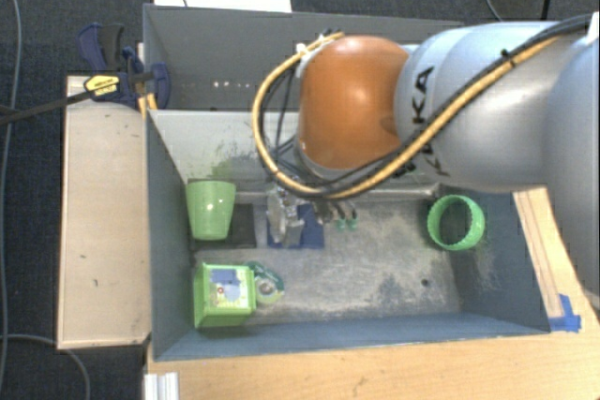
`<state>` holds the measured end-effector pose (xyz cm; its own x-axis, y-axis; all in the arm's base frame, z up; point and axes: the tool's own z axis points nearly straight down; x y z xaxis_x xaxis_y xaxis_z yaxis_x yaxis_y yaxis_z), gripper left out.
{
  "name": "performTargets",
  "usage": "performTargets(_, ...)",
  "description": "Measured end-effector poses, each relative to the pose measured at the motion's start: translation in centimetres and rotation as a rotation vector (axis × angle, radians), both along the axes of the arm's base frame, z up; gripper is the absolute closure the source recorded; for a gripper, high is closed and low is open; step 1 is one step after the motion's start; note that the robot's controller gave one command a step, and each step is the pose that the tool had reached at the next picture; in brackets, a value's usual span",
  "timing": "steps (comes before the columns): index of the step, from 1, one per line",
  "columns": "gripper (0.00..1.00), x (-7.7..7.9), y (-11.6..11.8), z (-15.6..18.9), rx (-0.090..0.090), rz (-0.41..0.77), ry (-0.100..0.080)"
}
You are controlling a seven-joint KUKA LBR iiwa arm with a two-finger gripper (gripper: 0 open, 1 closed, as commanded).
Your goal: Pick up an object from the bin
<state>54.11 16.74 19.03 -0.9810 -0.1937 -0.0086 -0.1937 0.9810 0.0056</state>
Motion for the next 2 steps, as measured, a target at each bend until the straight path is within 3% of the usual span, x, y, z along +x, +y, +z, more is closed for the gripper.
performTargets(1,0.0,0.01,-0.01,0.01,0.0,-0.001,0.0)
performTargets(2,0.0,0.01,-0.01,0.01,0.0,-0.002,0.0)
